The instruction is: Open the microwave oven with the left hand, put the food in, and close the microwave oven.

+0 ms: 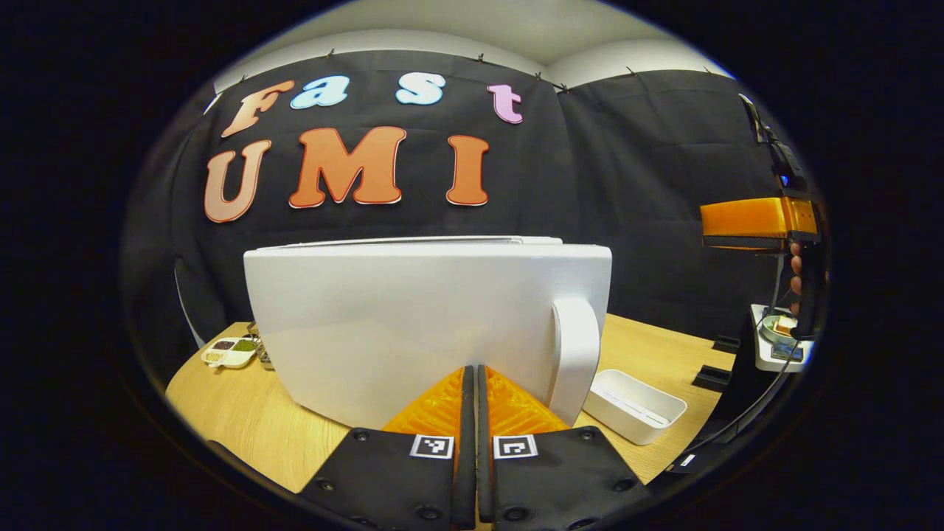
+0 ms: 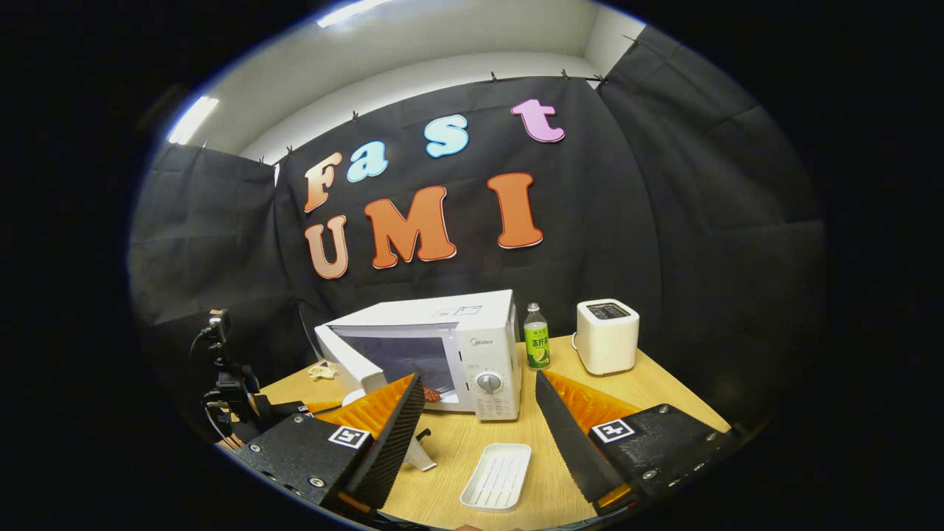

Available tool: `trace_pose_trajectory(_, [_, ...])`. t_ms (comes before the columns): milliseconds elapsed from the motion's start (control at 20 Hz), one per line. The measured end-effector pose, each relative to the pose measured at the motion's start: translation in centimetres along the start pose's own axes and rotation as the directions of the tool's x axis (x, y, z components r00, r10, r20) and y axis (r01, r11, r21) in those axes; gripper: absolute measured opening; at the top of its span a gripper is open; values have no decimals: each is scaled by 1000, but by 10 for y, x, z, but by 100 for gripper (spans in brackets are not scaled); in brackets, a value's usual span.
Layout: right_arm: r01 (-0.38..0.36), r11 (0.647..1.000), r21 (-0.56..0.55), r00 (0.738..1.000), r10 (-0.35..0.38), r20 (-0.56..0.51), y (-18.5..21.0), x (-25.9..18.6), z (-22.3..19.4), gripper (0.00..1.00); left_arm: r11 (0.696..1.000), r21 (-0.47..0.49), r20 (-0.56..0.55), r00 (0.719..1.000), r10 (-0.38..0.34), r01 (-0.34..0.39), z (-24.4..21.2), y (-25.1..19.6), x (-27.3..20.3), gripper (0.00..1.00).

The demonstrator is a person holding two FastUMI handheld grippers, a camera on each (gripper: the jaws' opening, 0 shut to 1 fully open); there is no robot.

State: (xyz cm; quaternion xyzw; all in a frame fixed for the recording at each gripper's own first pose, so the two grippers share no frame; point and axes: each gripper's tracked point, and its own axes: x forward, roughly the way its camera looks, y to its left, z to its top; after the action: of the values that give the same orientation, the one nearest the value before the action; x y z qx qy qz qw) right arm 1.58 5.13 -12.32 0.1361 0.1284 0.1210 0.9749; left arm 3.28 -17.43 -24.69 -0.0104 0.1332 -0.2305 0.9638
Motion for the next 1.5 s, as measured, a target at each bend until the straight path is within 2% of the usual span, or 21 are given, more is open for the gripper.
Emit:
trace_pose_trajectory(500, [46, 998, -36, 999, -46, 0, -32, 11, -2, 94, 996, 36, -25, 996, 84, -83, -1, 22, 89, 7])
trace_pose_trajectory(700, [62, 997, -46, 998, -62, 3, -38, 17, -5, 94, 993, -18, -49, 992, 116, -117, -7, 34, 112, 7])
trace_pose_trajectory(850, [68, 997, -37, 998, -68, 5, -42, 22, -5, 94, 991, -69, -44, 993, 110, -113, -6, 33, 117, 5])
trace_pose_trajectory(1050, [68, 998, -19, 998, -68, 3, -42, 28, -5, 94, 982, -31, -40, 982, 183, -185, -3, 41, 121, 5])
trace_pose_trajectory(1250, [84, 996, -38, 996, -85, 0, -46, 23, -7, 94, 981, -17, -52, 980, 190, -191, -7, 35, 120, 8])
trace_pose_trajectory(1500, [102, 992, -71, 994, -100, 33, -42, 17, 5, 94, 973, -11, 10, 973, 229, -229, 27, 40, 82, 8])
